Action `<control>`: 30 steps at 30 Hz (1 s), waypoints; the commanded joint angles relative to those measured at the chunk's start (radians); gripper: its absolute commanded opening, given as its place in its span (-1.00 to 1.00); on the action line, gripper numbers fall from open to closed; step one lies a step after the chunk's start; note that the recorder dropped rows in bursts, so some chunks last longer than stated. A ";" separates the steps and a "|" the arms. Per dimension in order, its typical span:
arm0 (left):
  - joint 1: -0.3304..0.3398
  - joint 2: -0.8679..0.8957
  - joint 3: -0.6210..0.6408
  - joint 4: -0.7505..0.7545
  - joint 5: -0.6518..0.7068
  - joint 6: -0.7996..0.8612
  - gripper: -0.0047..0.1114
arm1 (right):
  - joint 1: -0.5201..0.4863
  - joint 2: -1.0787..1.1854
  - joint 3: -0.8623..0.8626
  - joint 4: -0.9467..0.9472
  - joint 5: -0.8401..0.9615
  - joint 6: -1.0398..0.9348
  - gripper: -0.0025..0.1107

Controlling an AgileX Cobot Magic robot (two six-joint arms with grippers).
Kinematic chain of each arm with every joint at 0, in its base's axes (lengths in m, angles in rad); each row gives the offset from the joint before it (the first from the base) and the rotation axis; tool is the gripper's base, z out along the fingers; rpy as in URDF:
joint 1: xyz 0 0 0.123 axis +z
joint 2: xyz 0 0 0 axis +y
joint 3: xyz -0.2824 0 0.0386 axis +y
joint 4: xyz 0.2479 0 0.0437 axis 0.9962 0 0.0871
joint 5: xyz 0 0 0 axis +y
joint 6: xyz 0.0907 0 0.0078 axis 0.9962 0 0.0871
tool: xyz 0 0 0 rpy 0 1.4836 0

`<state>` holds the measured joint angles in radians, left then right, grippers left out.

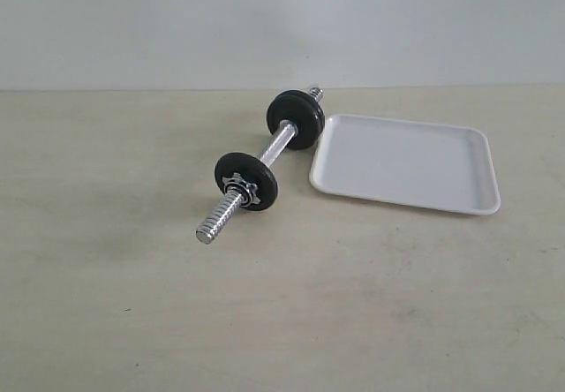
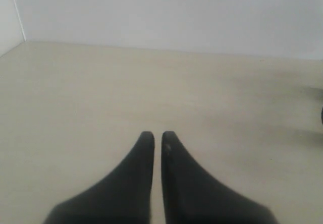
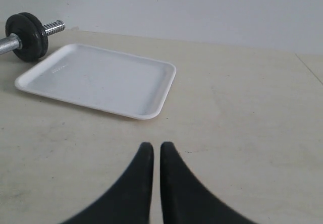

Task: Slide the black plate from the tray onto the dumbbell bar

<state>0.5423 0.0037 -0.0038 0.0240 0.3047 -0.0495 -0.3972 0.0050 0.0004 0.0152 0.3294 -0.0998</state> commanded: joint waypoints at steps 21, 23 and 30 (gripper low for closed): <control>0.018 -0.004 0.004 0.027 -0.013 0.025 -0.85 | 0.000 -0.005 0.000 0.001 -0.006 -0.003 -0.93; 0.018 -0.004 0.004 0.027 -0.013 0.025 -0.85 | 0.000 -0.005 0.000 0.001 -0.006 -0.003 -0.93; 0.018 -0.004 0.004 0.027 -0.013 0.025 -0.85 | 0.000 -0.005 0.000 0.001 -0.006 -0.003 -0.93</control>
<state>0.5582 0.0037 -0.0038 0.0454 0.3047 -0.0268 -0.3972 0.0050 0.0004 0.0152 0.3294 -0.0998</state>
